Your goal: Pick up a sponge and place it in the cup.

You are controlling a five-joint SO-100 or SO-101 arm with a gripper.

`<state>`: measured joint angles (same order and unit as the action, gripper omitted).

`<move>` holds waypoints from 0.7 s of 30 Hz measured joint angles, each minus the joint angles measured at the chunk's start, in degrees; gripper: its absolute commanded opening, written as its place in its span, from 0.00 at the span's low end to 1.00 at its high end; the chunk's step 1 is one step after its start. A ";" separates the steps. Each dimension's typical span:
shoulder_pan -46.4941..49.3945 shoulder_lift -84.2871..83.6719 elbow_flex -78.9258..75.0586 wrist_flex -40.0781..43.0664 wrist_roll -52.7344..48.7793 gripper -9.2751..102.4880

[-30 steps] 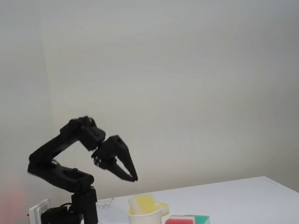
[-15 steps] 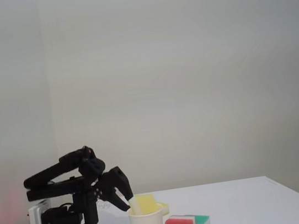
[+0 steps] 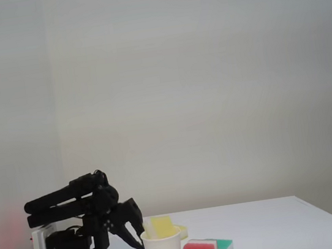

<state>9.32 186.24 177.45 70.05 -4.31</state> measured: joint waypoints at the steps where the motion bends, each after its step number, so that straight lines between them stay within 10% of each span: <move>1: -0.70 0.00 0.00 0.53 -0.09 0.08; 21: -3.16 0.09 -0.09 5.27 0.97 0.08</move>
<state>6.15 186.33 177.36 75.32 -3.34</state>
